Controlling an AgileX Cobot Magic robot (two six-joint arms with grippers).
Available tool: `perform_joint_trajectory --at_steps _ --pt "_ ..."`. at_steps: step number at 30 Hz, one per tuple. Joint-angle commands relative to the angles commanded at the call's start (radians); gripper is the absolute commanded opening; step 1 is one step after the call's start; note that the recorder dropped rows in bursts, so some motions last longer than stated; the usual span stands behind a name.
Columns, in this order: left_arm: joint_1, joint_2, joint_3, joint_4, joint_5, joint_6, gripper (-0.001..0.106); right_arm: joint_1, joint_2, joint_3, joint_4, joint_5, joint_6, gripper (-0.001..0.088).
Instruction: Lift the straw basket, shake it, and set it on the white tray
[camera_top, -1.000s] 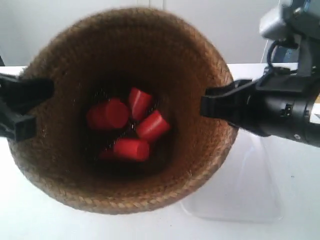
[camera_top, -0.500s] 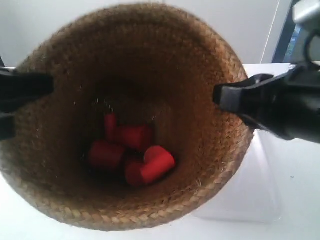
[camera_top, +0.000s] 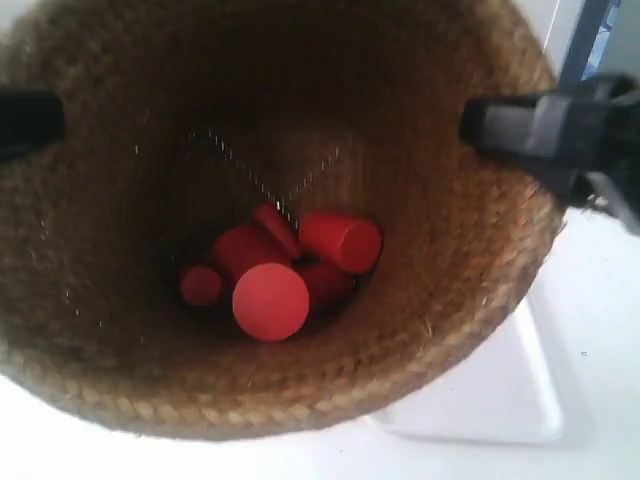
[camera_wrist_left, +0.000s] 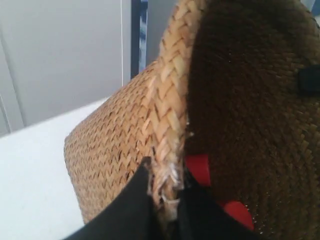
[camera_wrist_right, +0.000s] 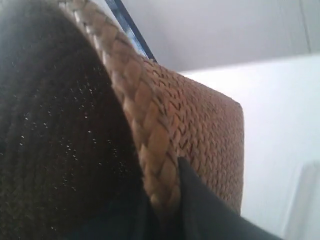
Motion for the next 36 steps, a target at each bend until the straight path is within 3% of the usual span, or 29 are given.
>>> perform_joint_trajectory --at_steps 1,2,4,5,7,8,9,12,14,16,18,19,22,23,25,26,27,29,31,32,33,34,36 --pt "0.002 0.035 0.03 0.009 -0.062 0.015 0.0 -0.02 0.052 0.01 -0.002 0.001 0.0 0.0" --pt "0.004 0.049 0.006 -0.001 -0.046 0.005 0.0 -0.03 0.083 -0.026 0.032 0.073 0.027 0.0" --pt "0.001 -0.044 -0.102 -0.001 0.107 0.003 0.0 0.022 -0.044 -0.126 0.131 0.142 -0.005 0.0" --pt "0.001 -0.073 -0.129 -0.001 0.13 0.003 0.0 0.04 -0.095 -0.148 0.123 0.119 -0.015 0.0" --pt "0.001 -0.086 -0.103 -0.001 0.094 0.002 0.0 0.04 -0.136 -0.132 0.023 0.09 -0.052 0.0" --pt "0.001 -0.016 -0.008 -0.001 0.004 -0.004 0.0 0.014 -0.041 -0.066 -0.019 0.096 -0.029 0.0" --pt "0.001 0.032 0.032 0.002 -0.022 0.011 0.0 -0.003 0.036 -0.054 -0.008 0.106 -0.017 0.0" --pt "0.001 -0.062 -0.072 -0.017 0.149 -0.026 0.0 0.043 -0.061 -0.178 0.078 0.162 -0.011 0.0" --pt "0.001 -0.094 -0.087 -0.019 0.096 -0.028 0.0 0.049 -0.093 -0.171 0.024 0.139 -0.02 0.0" --pt "0.001 -0.008 0.003 -0.007 -0.029 -0.023 0.0 0.024 0.061 -0.062 -0.055 0.032 -0.025 0.0" --pt "0.003 0.045 0.009 0.019 -0.008 0.013 0.0 -0.002 0.139 -0.082 -0.037 0.077 0.004 0.0" --pt "0.003 -0.001 -0.06 0.019 0.113 0.015 0.0 0.019 0.085 -0.148 0.005 0.173 0.021 0.0" --pt "0.003 -0.064 -0.119 0.019 0.142 0.004 0.0 0.061 -0.053 -0.184 0.004 0.154 0.021 0.0" --pt "0.003 -0.036 -0.073 0.017 0.084 -0.006 0.0 0.049 -0.029 -0.135 -0.083 0.121 0.021 0.0" --pt "0.003 0.054 -0.004 0.017 0.007 -0.006 0.0 0.007 0.085 -0.093 -0.117 0.134 0.025 0.0" --pt "0.003 0.052 -0.021 0.014 0.034 -0.017 0.0 0.005 0.091 -0.113 -0.092 0.184 0.044 0.0" --pt "-0.001 0.0 -0.095 0.016 0.155 -0.018 0.0 0.026 0.015 -0.179 -0.038 0.267 0.032 0.0" --pt "-0.001 -0.065 -0.162 0.016 0.185 -0.016 0.0 0.062 -0.121 -0.222 -0.027 0.221 0.022 0.0" --pt "-0.001 -0.029 -0.098 0.015 0.091 -0.016 0.0 0.046 -0.096 -0.146 -0.142 0.141 0.049 0.0" --pt "-0.001 0.055 -0.025 0.024 0.022 0.0 0.0 0.015 0.014 -0.083 -0.212 0.113 0.083 0.0" --pt "0.002 0.085 -0.016 0.026 0.025 0.01 0.0 0.004 0.063 -0.083 -0.217 0.154 0.086 0.0" --pt "0.0 0.07 -0.053 0.026 0.103 0.01 0.0 0.004 0.063 -0.148 -0.153 0.271 0.101 0.0" --pt "0.0 0.011 -0.115 0.026 0.186 0.008 0.0 0.025 -0.023 -0.211 -0.085 0.318 0.062 0.0"
